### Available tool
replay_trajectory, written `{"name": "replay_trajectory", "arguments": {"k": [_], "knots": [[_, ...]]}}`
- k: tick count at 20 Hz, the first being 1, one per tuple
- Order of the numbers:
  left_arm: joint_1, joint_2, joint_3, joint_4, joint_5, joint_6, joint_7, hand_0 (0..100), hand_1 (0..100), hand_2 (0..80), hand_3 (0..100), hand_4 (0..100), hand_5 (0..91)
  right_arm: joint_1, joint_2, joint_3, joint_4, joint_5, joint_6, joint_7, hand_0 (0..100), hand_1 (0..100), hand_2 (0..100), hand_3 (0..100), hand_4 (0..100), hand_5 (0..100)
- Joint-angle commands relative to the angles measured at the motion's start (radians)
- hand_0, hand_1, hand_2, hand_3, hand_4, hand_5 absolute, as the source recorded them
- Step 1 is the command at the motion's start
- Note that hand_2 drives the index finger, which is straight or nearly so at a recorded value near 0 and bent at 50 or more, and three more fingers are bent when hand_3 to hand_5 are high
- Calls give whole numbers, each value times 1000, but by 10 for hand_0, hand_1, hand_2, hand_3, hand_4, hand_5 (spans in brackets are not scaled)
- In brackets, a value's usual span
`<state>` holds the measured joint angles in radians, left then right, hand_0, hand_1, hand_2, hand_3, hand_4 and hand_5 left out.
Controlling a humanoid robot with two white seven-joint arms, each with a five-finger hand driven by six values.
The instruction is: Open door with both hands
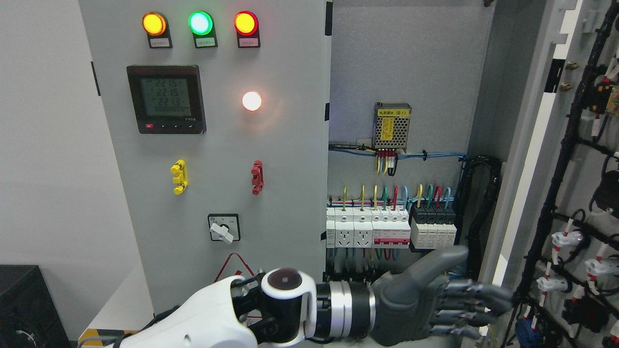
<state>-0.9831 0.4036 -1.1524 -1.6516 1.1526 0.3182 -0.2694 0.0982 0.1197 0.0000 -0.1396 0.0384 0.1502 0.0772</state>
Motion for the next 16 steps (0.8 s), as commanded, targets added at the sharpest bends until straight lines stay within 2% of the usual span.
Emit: {"name": "replay_trajectory", "arguments": {"k": [1,4,6,8,10,12,14,15,16], "knots": [[540,354,95,-137,-353,-45,-5,0,0,0,0,0,0,0,0,-18,0,0,0,-1,0,0,0,0,0,0],[856,408,239,-16,-480,-178,-19,0,0,0,0,0,0,0,0,-18,0,0,0,-1,0,0,0,0,0,0],[1028,396,354,176,-517,-263,-28,0,0,0,0,0,0,0,0,-18,0,0,0,-1,0,0,0,0,0,0],[1150,338,448,396,-533,-332,-30,0,0,0,0,0,0,0,0,-18,0,0,0,-1,0,0,0,0,0,0],[1192,230,491,649,-547,-443,-39,0,0,0,0,0,0,0,0,-18,0,0,0,-1,0,0,0,0,0,0],[1183,54,520,999,-548,-613,-44,0,0,0,0,0,0,0,0,-18,0,0,0,-1,0,0,0,0,0,0],[1158,-87,520,1323,-551,-773,-44,0,0,0,0,0,0,0,0,-18,0,0,0,-1,0,0,0,0,0,0],[1118,-154,525,1465,-551,-824,-44,0,0,0,0,0,0,0,0,-18,0,0,0,-1,0,0,0,0,0,0],[1094,-208,526,1583,-551,-829,-44,0,0,0,0,0,0,0,0,-21,-1,-3,-4,1,0,0,0,0,0,0]]}}
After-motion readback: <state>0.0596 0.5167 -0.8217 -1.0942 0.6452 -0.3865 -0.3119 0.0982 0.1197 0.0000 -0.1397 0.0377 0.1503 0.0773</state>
